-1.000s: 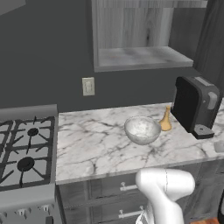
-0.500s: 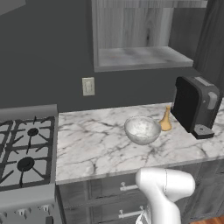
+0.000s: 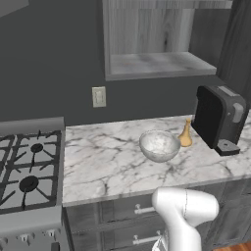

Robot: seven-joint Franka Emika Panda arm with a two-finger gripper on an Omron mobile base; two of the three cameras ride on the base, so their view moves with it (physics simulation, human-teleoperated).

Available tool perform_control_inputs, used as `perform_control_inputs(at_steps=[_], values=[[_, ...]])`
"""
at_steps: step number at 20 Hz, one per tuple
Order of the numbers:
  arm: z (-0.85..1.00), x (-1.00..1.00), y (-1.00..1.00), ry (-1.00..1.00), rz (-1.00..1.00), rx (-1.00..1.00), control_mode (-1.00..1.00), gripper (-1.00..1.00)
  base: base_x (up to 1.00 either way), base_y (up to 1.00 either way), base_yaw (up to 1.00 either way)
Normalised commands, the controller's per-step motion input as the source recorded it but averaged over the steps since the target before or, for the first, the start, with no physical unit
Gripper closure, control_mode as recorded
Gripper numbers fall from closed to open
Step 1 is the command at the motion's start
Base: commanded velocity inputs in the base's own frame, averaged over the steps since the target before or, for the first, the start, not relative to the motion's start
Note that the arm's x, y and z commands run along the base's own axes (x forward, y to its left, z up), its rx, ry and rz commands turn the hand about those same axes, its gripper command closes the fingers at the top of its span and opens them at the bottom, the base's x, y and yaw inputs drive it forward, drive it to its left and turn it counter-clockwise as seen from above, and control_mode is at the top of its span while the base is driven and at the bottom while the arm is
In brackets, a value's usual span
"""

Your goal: Retrieve the bottle and the shaker from the cabinet and place them next to the mixing bowl on the counter. Then add garlic from the fridge to the mixing bowl.

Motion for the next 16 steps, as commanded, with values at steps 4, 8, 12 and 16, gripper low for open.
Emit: perform_control_inputs(at_steps=[4, 8, 12, 16], values=[[-0.13, 0.54, -0.13, -0.32, 0.15, 0.04, -1.00, 1.00, 0.00, 0.00, 0.00], [-0.06, 0.64, 0.00, -0.20, 0.08, 0.02, -1.00, 1.00, 0.00, 0.00, 0.00], [-0.02, 0.54, 0.00, -0.14, 0.01, 0.00, -1.00, 1.00, 0.00, 0.00, 0.00], [0.00, 0.50, 0.00, -0.07, 0.00, 0.00, -1.00, 1.00, 0.00, 0.00, 0.00]])
